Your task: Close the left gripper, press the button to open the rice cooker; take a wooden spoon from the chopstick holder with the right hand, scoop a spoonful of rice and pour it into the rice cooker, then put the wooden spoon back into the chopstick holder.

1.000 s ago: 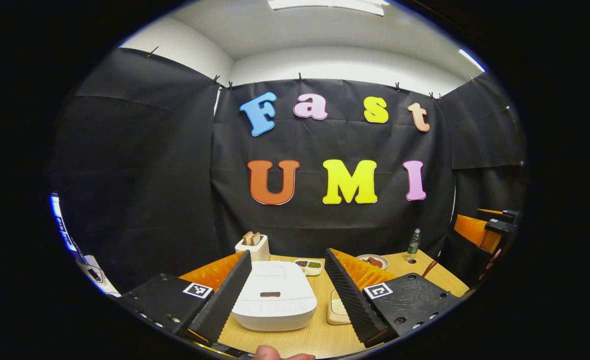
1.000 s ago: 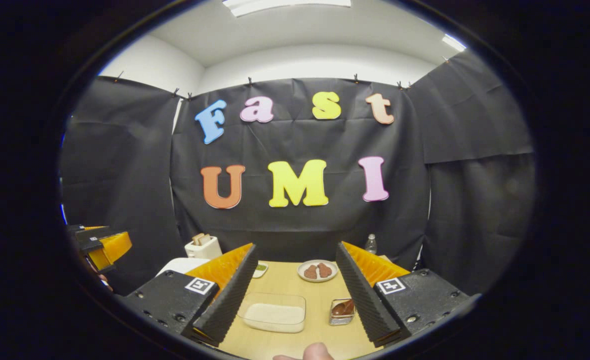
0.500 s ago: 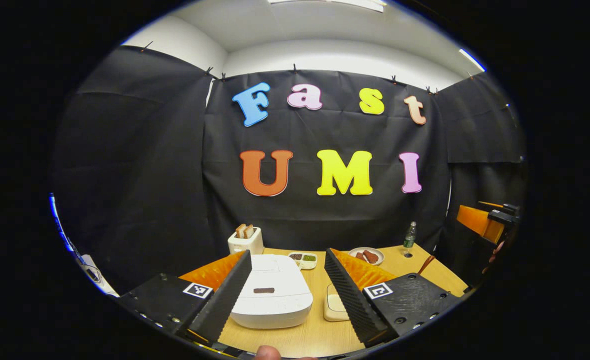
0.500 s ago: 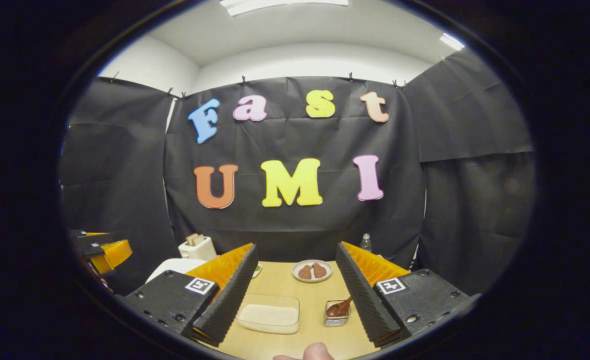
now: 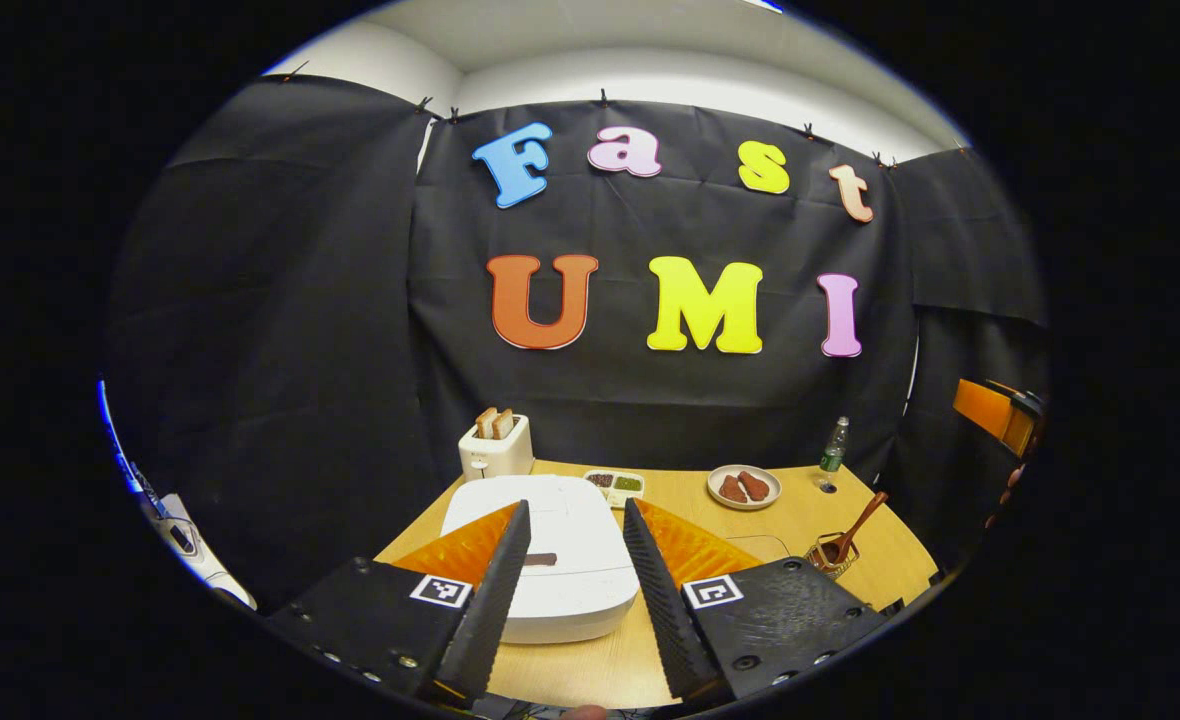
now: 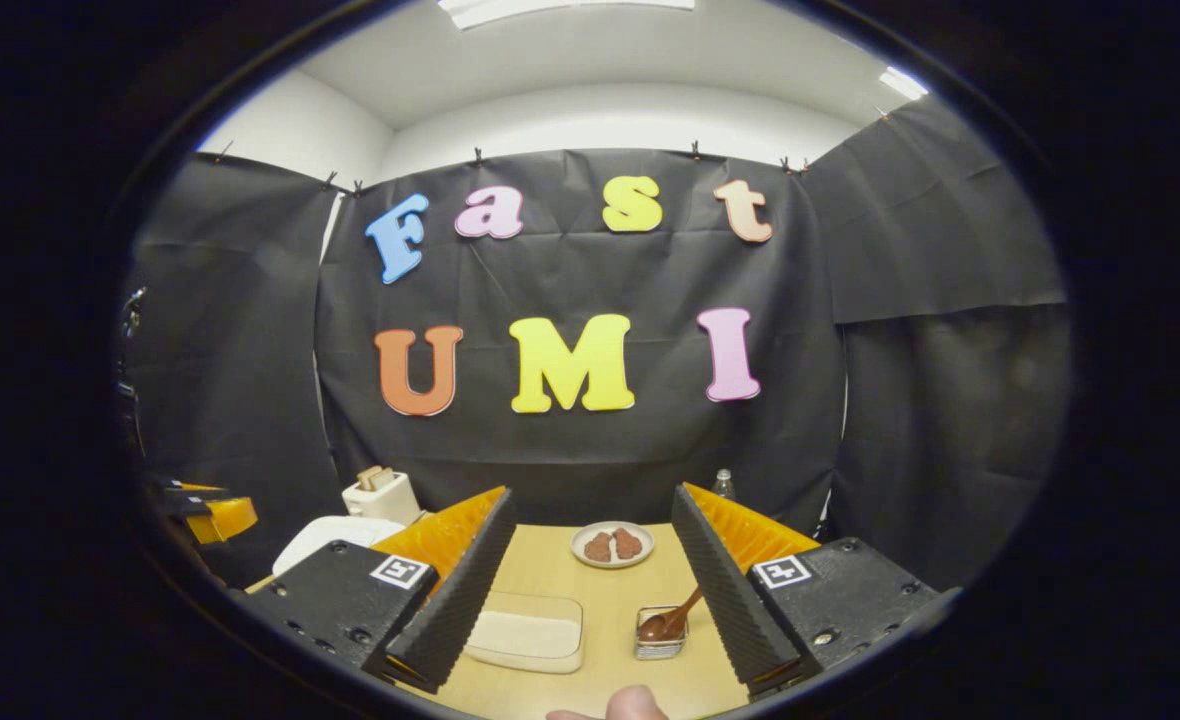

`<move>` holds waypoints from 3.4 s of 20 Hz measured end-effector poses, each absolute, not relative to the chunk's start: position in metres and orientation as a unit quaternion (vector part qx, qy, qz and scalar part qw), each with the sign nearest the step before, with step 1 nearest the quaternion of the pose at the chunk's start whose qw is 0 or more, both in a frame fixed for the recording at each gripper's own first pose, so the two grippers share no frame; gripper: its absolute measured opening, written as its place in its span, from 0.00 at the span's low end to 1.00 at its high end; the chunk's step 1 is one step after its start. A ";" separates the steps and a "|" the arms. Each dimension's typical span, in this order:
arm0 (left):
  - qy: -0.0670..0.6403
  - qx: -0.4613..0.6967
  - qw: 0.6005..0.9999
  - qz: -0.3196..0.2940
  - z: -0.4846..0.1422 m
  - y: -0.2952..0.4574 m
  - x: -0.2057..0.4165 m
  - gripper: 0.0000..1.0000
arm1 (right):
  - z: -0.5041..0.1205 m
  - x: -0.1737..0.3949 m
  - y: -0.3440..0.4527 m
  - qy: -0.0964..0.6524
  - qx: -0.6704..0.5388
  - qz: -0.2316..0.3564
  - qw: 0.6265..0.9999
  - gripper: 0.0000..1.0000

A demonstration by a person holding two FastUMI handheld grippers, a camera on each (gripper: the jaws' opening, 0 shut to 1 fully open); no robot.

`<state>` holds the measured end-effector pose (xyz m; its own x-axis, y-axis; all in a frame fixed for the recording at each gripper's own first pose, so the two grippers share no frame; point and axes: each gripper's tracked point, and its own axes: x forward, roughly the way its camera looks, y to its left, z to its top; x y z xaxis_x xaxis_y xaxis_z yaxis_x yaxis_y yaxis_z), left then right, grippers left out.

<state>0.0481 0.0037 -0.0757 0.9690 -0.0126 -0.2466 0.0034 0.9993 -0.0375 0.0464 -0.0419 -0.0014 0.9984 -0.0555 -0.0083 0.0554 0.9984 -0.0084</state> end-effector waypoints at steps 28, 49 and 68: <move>0.337 -0.084 0.938 0.010 -0.238 0.054 0.143 0.00 | -0.050 0.097 -0.095 0.071 0.012 -0.073 0.995 1.00; 0.200 -0.076 0.976 0.035 -0.114 0.072 0.187 0.07 | -0.033 0.075 -0.092 0.047 0.016 -0.063 0.997 1.00; 0.050 -0.027 0.998 0.015 -0.004 0.042 0.133 0.86 | -0.056 0.056 -0.120 0.073 0.027 -0.078 0.994 1.00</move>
